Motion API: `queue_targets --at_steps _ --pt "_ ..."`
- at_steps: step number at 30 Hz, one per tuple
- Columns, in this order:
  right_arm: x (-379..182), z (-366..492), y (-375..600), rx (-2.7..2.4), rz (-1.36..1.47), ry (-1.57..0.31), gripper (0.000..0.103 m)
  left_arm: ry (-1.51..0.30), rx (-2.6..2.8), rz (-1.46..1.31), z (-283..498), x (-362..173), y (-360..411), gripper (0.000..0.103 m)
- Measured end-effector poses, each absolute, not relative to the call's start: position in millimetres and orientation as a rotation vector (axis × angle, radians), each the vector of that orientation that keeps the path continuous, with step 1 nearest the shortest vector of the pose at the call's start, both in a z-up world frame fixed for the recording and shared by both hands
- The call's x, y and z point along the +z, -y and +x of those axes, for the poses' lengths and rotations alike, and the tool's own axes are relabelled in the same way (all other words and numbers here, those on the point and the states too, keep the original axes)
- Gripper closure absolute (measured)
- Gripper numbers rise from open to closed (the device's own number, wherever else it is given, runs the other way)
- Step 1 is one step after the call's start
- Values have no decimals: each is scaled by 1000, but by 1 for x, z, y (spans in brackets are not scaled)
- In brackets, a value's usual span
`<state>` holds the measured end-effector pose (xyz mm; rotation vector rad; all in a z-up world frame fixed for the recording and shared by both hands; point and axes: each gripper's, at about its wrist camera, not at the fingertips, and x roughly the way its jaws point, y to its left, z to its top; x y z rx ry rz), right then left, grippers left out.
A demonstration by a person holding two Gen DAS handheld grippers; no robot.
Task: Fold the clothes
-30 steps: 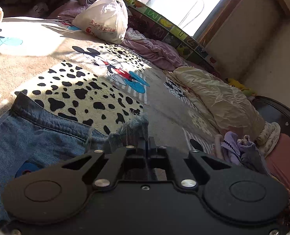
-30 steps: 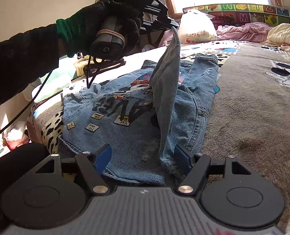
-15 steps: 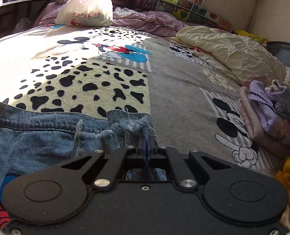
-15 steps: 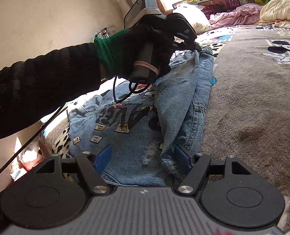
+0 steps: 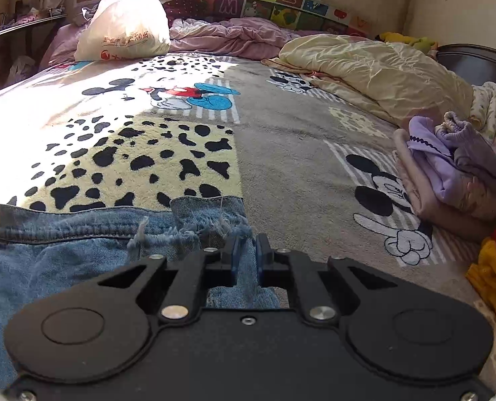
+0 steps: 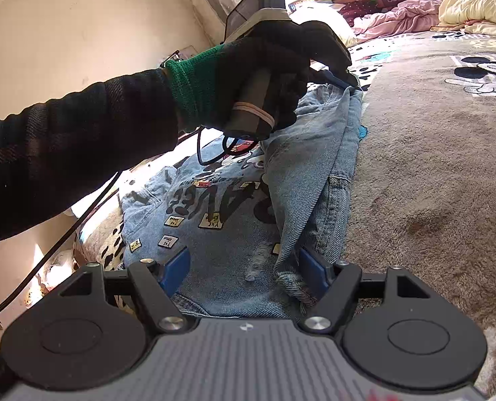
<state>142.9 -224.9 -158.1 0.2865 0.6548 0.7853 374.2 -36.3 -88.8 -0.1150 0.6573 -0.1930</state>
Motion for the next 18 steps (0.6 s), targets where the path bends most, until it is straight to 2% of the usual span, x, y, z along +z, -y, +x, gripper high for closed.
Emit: queue_targets --at_steps 6,10,12,14,16,17,18 --pt "-140 117 223 739 130 -534 32 -601 -288 -9 286 -82 19 97" --pt "-133 116 202 739 32 -383 30 -645 -329 102 257 -110 32 97" --pt "-144 130 194 726 39 -471 30 -685 -341 114 261 -126 36 97" --pt "-160 137 184 710 -22 -584 29 -683 -342 132 263 -134 37 90" --pt "-161 132 179 702 -82 -561 29 -622 -323 28 249 -117 23 88" --pt "-157 132 182 698 -59 -554 30 -581 -314 -31 241 -109 14 82" --pt "-154 130 186 692 -36 -535 31 -557 -263 -75 232 -105 3 80"
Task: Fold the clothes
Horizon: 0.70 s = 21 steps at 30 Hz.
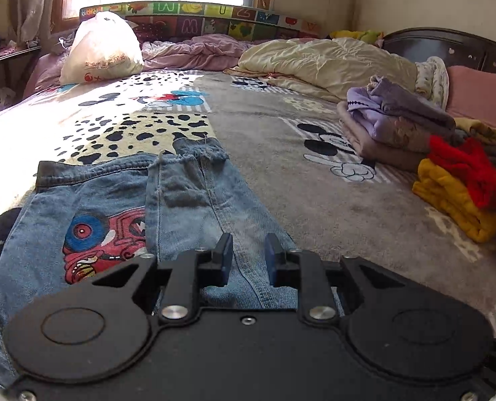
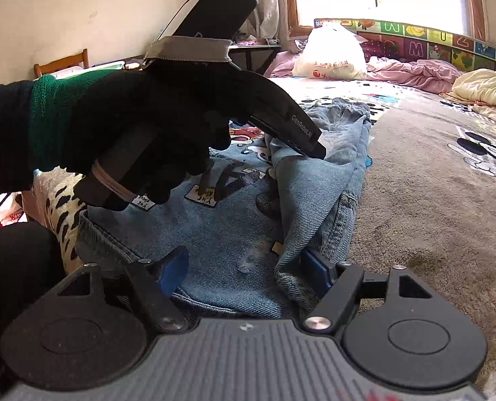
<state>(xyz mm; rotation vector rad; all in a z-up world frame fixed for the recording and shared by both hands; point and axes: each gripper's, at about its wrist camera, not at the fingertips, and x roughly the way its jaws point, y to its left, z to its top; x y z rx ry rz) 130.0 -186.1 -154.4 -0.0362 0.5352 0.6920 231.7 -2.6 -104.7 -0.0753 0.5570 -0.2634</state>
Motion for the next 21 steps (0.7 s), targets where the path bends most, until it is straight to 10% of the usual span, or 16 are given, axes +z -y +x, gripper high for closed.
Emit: queue_targets --at_steps 18,21 --pt "-154 120 165 679 -113 -417 27 -800 -38 -798 282 -142 -75 77" --pt "-165 131 166 664 -87 -502 26 -778 -66 -665 294 -133 -64 100"
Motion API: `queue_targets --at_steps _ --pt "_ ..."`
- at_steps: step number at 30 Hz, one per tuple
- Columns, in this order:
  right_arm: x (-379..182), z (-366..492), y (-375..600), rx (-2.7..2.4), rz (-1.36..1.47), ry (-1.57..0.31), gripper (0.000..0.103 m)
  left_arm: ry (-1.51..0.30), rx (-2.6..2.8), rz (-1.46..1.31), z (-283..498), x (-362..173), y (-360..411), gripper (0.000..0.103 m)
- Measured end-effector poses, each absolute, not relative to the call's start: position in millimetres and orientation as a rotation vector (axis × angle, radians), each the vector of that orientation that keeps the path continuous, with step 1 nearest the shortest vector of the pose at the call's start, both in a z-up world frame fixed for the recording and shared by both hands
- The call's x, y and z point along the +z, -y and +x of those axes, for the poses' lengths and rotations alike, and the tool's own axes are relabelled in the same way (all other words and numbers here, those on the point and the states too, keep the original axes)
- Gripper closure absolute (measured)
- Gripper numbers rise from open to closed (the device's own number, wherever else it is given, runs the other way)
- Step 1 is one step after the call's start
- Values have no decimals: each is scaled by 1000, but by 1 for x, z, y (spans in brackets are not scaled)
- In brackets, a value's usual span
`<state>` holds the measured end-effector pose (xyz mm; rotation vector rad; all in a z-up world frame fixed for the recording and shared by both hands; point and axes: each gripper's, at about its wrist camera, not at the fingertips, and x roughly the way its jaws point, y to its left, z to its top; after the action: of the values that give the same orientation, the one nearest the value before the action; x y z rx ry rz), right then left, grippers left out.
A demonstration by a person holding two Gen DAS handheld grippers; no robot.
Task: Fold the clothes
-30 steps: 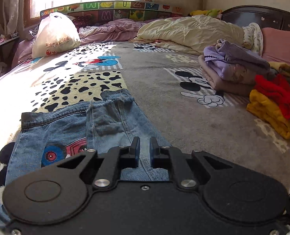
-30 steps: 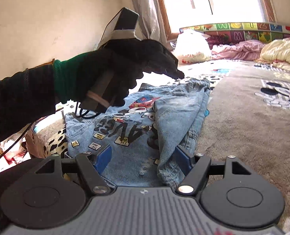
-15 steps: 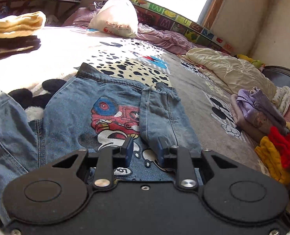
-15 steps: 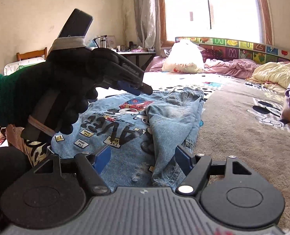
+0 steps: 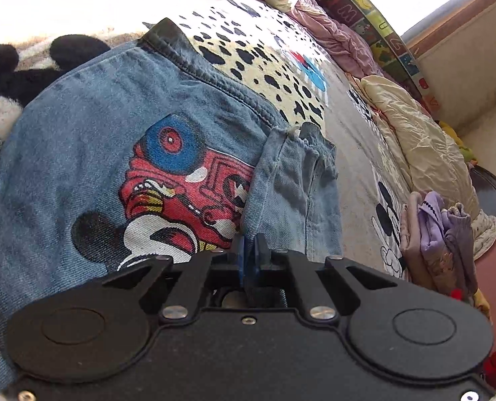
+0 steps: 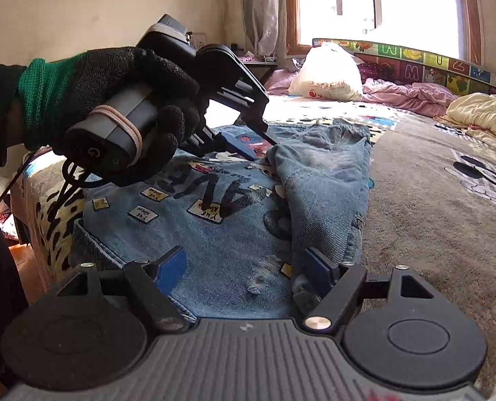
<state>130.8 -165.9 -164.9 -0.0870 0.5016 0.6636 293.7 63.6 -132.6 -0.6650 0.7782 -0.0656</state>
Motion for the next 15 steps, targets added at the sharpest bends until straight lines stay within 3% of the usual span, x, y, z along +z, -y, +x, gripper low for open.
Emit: queue_targets --at_steps 3,6,9,15 --pt "-167 136 169 676 -51 -530 25 -704 -144 -579 295 -120 -60 100" --pt "-169 136 171 691 -32 -534 25 -753 -121 -477 301 -135 -55 99" --pt "-168 135 170 692 -35 -542 25 -721 -31 -472 284 -130 -62 81" --pt "-161 132 169 689 -41 -541 25 -626 -105 -330 267 -104 -38 78"
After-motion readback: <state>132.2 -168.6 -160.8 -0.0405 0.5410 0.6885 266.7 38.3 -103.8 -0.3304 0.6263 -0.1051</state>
